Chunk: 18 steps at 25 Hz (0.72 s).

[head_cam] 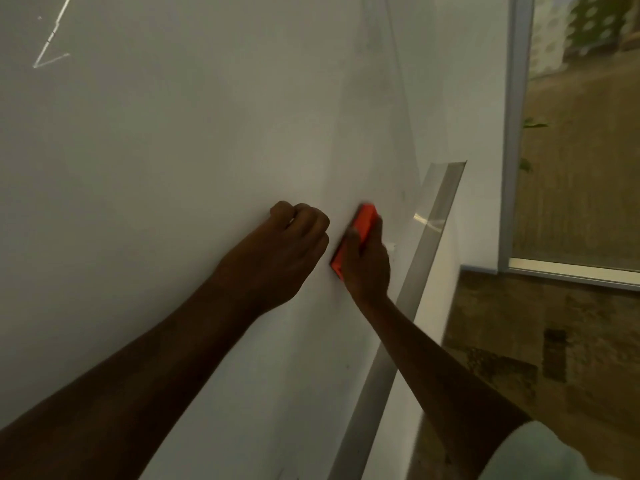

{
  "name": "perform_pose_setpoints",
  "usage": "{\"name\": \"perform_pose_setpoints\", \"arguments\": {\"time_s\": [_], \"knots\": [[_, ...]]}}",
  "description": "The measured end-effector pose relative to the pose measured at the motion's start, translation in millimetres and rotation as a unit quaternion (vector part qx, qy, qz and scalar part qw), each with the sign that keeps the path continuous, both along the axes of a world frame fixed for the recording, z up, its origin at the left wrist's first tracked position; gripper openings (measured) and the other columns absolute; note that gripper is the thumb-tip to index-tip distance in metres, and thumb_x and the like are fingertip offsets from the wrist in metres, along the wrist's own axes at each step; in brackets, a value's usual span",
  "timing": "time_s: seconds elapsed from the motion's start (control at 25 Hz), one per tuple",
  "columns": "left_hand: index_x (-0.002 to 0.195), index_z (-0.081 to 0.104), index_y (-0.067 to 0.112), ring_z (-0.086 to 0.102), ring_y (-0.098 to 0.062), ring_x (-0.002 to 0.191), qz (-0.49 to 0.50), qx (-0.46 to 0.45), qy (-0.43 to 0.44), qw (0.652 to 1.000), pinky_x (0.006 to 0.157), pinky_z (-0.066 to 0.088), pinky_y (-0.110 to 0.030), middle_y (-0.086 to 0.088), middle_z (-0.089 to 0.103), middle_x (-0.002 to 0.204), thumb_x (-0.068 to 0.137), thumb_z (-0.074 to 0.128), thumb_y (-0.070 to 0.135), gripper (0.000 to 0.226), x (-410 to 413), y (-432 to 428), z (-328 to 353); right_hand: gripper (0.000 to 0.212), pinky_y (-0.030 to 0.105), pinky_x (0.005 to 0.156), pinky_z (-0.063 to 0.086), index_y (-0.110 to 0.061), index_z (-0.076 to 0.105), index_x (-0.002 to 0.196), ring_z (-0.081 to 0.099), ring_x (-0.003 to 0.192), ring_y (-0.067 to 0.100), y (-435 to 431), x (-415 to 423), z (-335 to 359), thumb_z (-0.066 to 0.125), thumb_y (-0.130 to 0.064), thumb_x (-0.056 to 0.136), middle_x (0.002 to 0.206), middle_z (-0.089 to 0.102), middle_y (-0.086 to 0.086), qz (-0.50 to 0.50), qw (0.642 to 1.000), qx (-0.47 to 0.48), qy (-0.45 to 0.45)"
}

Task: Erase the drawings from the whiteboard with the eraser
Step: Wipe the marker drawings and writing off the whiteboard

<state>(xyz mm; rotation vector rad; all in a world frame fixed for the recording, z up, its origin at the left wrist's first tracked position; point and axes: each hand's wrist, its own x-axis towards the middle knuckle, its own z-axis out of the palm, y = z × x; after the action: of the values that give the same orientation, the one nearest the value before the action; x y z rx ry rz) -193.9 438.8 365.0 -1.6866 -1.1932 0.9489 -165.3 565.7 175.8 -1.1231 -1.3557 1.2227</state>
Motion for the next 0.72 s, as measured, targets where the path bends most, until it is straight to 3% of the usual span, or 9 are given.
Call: {"name": "perform_pose_setpoints", "arguments": {"time_s": [0.08,0.12,0.2,0.28,0.4,0.56,0.6,0.72], "knots": [[0.104,0.050,0.004,0.052,-0.033,0.094,-0.003,0.000,-0.002,1.000,0.083,0.047,-0.042,-0.018,0.053,0.110,0.090,0.003,0.001,0.050,0,2,-2,0.062,0.019,0.074,0.047,-0.018,0.025,0.159,0.058,0.089,0.010,7,0,4,0.039,-0.046,0.105,0.116,0.065,0.007,-0.027,0.994,0.105,0.005],[0.104,0.050,0.004,0.052,-0.033,0.095,-0.009,0.002,-0.002,1.000,0.083,0.048,-0.043,-0.018,0.054,0.111,0.090,0.001,0.001,0.051,0,3,-4,0.060,0.024,0.079,0.049,-0.017,0.024,0.159,0.062,0.095,0.016,10,5,-11,0.041,-0.041,0.106,0.124,0.064,0.011,-0.024,0.996,0.091,0.004],[0.106,0.050,0.004,0.053,-0.033,0.096,-0.010,0.003,0.000,1.000,0.084,0.048,-0.043,-0.018,0.054,0.112,0.091,0.003,0.001,0.050,0,2,-4,0.059,0.039,0.096,0.050,-0.018,0.018,0.161,0.061,0.119,0.036,15,19,-58,0.038,-0.035,0.109,0.141,0.057,0.017,0.014,0.999,-0.035,-0.019],[0.107,0.050,0.004,0.053,-0.033,0.097,-0.017,0.002,0.001,1.000,0.085,0.048,-0.042,-0.018,0.053,0.113,0.091,0.006,0.003,0.046,0,3,-5,0.057,0.053,0.108,0.042,-0.020,0.013,0.161,0.051,0.130,0.045,26,30,-98,0.033,-0.035,0.110,0.148,0.049,0.022,0.069,0.979,-0.181,-0.065],[0.106,0.050,0.004,0.052,-0.032,0.097,-0.017,0.000,-0.003,1.000,0.085,0.047,-0.042,-0.017,0.052,0.113,0.090,0.007,0.003,0.046,1,4,-5,0.054,0.047,0.109,0.039,-0.022,0.023,0.158,0.050,0.131,0.042,77,19,-83,0.037,-0.037,0.108,0.146,0.050,0.022,0.053,0.968,-0.242,-0.038],[0.102,0.052,0.005,0.051,-0.031,0.094,-0.026,0.009,0.006,1.000,0.083,0.047,-0.040,-0.016,0.053,0.110,0.091,0.008,0.001,0.045,-3,4,-6,0.057,0.043,0.096,0.049,-0.026,0.019,0.160,0.062,0.116,0.038,122,2,-44,0.033,-0.045,0.108,0.131,0.063,0.020,0.013,0.997,-0.062,-0.033],[0.102,0.052,0.005,0.052,-0.031,0.095,-0.028,0.008,0.009,1.000,0.083,0.047,-0.040,-0.016,0.053,0.110,0.091,0.007,0.001,0.046,-2,4,-7,0.058,0.044,0.097,0.049,-0.027,0.017,0.160,0.062,0.115,0.038,119,3,-54,0.032,-0.046,0.108,0.131,0.063,0.020,0.017,0.997,-0.059,-0.044],[0.105,0.050,0.005,0.052,-0.031,0.096,-0.027,0.006,0.016,0.999,0.084,0.047,-0.041,-0.016,0.053,0.112,0.090,0.001,-0.001,0.052,-1,5,-8,0.053,0.047,0.107,0.041,-0.026,0.024,0.157,0.054,0.127,0.043,79,15,-109,0.032,-0.044,0.108,0.141,0.055,0.022,0.041,0.973,-0.209,-0.086]]}}
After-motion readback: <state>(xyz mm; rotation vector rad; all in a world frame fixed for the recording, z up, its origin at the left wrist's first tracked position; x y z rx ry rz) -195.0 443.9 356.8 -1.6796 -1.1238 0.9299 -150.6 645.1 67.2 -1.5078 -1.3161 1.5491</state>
